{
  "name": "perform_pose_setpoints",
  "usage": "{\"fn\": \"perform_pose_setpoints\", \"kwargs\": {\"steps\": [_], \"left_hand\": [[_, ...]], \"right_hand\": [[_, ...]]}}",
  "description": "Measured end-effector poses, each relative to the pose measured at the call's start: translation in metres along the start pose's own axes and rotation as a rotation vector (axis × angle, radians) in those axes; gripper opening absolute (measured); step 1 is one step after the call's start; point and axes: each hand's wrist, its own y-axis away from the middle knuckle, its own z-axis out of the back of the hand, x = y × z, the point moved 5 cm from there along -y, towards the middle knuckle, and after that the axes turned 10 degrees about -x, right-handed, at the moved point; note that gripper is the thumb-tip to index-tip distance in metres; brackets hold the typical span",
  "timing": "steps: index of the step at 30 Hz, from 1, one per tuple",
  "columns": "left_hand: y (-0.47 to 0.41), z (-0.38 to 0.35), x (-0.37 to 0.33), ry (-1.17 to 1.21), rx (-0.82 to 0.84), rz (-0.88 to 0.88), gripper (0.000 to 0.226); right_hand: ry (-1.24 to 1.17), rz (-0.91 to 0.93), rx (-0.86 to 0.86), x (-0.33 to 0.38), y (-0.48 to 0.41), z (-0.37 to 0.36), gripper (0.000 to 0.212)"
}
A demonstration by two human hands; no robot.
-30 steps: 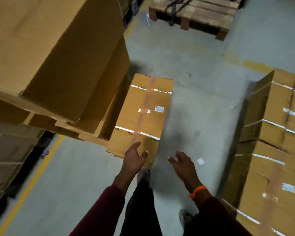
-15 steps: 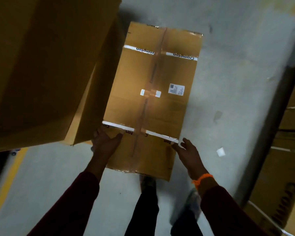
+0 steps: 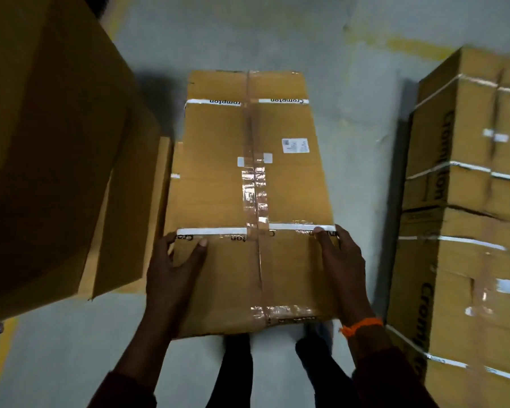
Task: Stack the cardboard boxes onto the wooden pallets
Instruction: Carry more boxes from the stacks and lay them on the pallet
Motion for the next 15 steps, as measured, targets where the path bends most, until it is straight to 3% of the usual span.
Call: {"fn": "perform_pose_setpoints", "kwargs": {"steps": [3,7,9,11,13,15], "left_hand": [[0.045,-0.041,-0.05,0.081,0.055,-0.026,0.057],[0.091,-0.131,-0.127,0.129,0.099,-0.081,0.036],[0.107,-0.187,-0.163,0.16,0.129,-0.107,0.056],[0.121,-0.244,-0.196,0.173,0.126,-0.148,0.078],[0.137,-0.305,-0.229,0.126,0.148,-0.183,0.076],[0.156,-0.369,-0.263,0.137,0.224,-0.199,0.057]], "right_hand": [[-0.04,0.015,-0.063,-0.001,-0.026,0.072,0.052],[-0.115,-0.056,-0.218,-0.012,-0.097,0.171,0.029],[-0.132,-0.055,-0.272,-0.015,-0.147,0.219,0.013],[-0.156,-0.062,-0.327,-0.019,-0.204,0.267,0.012],[-0.149,-0.072,-0.358,-0.027,-0.259,0.314,0.02],[-0.157,-0.057,-0.383,-0.034,-0.312,0.358,0.021]]}}
